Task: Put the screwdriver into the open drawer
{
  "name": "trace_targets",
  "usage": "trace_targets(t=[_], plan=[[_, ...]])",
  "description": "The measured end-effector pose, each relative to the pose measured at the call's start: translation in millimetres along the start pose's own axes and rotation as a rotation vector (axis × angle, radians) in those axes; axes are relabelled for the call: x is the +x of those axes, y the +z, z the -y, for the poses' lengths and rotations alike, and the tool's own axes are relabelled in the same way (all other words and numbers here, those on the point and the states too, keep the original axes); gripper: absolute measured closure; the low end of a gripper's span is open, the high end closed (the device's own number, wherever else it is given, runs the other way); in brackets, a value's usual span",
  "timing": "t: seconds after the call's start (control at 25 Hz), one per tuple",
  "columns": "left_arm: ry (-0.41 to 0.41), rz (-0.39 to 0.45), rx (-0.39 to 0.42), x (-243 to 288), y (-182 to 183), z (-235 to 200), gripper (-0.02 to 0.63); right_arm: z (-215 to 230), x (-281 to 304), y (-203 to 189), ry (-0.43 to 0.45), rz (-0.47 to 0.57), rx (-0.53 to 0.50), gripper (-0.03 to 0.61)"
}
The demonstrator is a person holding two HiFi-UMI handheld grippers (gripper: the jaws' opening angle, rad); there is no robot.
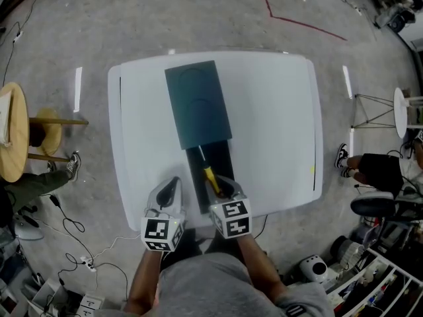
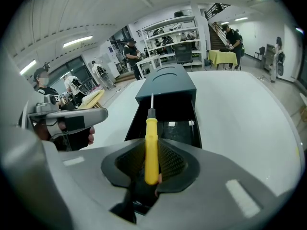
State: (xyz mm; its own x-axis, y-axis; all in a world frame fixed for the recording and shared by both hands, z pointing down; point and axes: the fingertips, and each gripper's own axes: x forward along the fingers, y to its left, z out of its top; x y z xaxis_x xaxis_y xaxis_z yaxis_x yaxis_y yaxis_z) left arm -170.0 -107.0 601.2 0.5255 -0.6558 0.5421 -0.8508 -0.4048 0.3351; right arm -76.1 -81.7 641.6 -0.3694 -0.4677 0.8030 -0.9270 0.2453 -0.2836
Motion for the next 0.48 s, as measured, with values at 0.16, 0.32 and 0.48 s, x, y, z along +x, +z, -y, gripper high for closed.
trace_targets(t=[0.16,0.32,0.48], plan=[[-0.008,-0.005,0.000,0.0,-3.1,1.6,0.601,1.2,0.5,-5.2,-0.004,-0.021,0.017,0.495],[-0.011,-0.008,0.005,0.5,-4.6,3.6,0.601,7.3,0.5,-8.0,-0.017,-0.031,0.033,0.495],[-0.007,-0.008,0.007,-1.7,-5.4,1.1,0.601,5.8,4.5,-8.8,-0.019,-0.050,0.031,0.495]])
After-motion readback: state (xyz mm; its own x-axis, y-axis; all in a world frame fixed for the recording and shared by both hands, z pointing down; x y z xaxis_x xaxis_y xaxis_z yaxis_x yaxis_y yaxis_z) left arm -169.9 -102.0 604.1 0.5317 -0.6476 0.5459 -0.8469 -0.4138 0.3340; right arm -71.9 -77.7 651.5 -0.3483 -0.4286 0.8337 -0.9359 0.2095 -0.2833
